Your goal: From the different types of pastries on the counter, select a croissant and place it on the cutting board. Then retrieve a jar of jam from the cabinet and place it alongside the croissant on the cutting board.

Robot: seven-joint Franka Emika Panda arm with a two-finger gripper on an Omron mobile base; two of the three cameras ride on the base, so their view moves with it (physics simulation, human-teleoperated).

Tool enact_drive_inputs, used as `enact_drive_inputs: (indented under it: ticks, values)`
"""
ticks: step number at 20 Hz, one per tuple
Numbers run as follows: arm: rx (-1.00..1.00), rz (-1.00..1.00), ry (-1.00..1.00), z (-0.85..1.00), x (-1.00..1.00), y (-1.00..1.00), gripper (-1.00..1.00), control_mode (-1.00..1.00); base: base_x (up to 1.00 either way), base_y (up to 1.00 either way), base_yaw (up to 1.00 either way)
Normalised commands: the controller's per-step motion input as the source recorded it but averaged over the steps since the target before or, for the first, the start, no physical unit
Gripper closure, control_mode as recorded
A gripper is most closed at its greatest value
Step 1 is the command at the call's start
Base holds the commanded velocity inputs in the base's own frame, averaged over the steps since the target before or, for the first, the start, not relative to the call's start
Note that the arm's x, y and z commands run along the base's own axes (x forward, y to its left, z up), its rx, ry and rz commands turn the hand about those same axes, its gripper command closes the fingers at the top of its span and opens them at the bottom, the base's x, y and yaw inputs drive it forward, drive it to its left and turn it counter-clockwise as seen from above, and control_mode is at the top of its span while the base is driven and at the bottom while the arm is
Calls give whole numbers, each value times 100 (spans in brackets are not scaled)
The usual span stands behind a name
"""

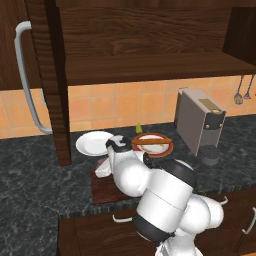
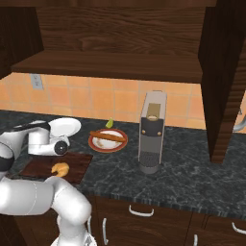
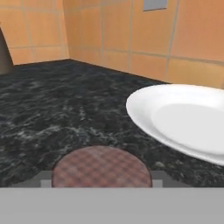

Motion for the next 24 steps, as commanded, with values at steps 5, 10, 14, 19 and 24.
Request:
enact_drive_inputs:
  ticks: [5, 10, 14, 19, 24]
  values:
    - [10, 0, -2, 7, -34, 0, -100, -100, 0, 0, 0]
    - [19, 0, -5, 30, -44, -2, -100, -100, 0, 0, 0]
    - [20, 0, -6, 71, -21, 0, -100, -100, 0, 0, 0]
    - [13, -3, 0, 91, -22, 0, -100, -100, 0, 0, 0]
    - [6, -15, 4, 34, -27, 11, -100, -100, 0, 0, 0]
